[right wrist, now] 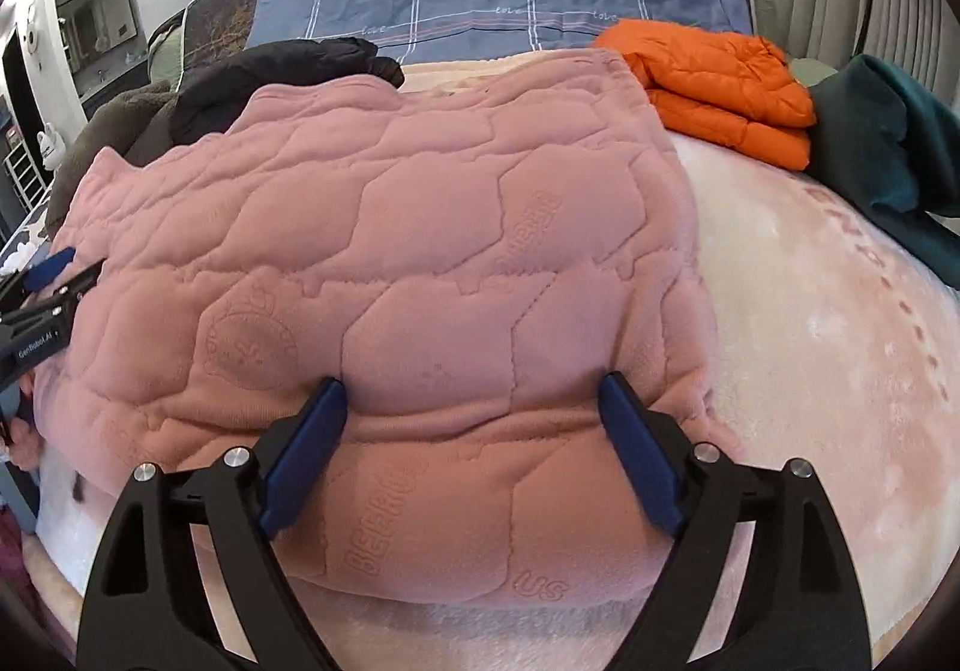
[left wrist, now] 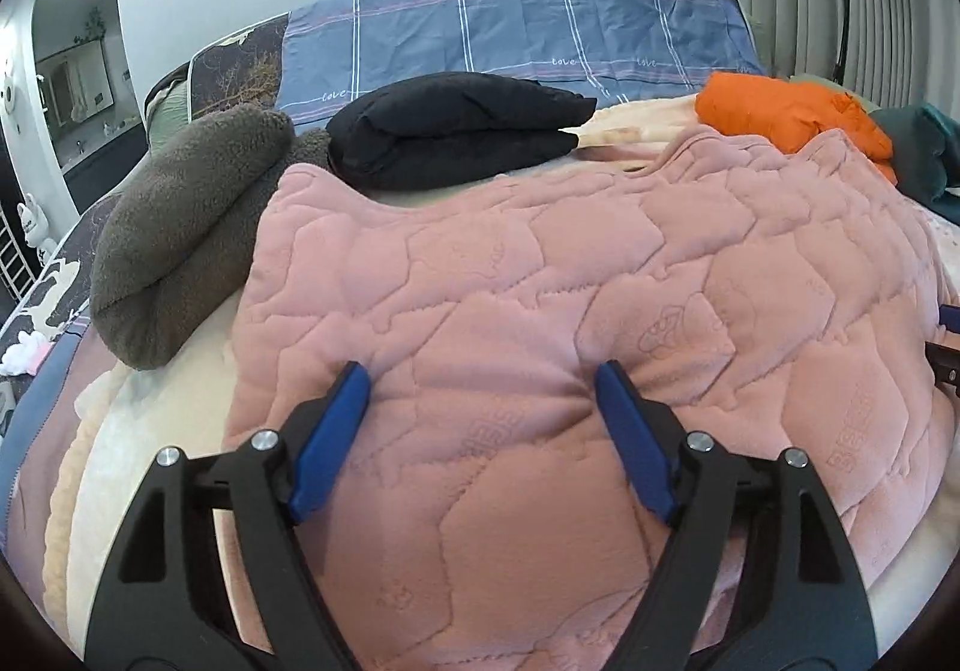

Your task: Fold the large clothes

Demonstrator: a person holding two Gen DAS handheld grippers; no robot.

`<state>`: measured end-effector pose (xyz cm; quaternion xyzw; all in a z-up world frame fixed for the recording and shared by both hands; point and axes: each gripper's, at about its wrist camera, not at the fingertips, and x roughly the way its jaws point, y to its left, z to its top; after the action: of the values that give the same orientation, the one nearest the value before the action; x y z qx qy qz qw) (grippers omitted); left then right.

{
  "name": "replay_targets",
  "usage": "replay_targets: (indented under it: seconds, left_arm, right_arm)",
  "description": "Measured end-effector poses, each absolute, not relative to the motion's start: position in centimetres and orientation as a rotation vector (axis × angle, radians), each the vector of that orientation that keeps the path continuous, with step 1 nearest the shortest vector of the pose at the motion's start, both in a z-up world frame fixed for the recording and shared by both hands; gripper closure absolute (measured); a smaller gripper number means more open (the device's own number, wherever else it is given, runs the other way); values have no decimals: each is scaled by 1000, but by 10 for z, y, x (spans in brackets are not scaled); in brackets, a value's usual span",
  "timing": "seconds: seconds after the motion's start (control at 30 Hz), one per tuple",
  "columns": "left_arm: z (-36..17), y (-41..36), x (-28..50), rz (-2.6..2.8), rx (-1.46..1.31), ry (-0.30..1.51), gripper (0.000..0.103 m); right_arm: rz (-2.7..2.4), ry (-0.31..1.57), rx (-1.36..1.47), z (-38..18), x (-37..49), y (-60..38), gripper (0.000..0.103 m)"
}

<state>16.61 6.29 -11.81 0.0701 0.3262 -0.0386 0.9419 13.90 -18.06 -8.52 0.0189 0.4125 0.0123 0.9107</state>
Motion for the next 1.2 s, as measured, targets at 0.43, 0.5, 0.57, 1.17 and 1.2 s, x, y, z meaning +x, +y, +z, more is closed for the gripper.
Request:
replay_targets:
  seconds: [0.43, 0.5, 0.57, 1.17, 1.2]
  left_arm:
    - [-120, 66, 160, -87, 113, 631, 24]
    - [-119, 66, 161, -91, 107, 628, 24]
    - [-119, 68, 160, -97, 101, 626, 24]
    - [-113, 87, 147, -156, 21, 580, 24]
    - [-113, 88, 146, -161, 16, 581, 24]
  right_arm:
    - [273, 785, 82, -74, 138, -105, 65]
    - [258, 819, 66, -93, 146, -103, 66]
    - [251, 829, 43, -92, 146, -99, 67]
    - [197, 950, 82, -62, 293, -86, 70]
    - [204, 998, 86, -82, 310, -88, 70]
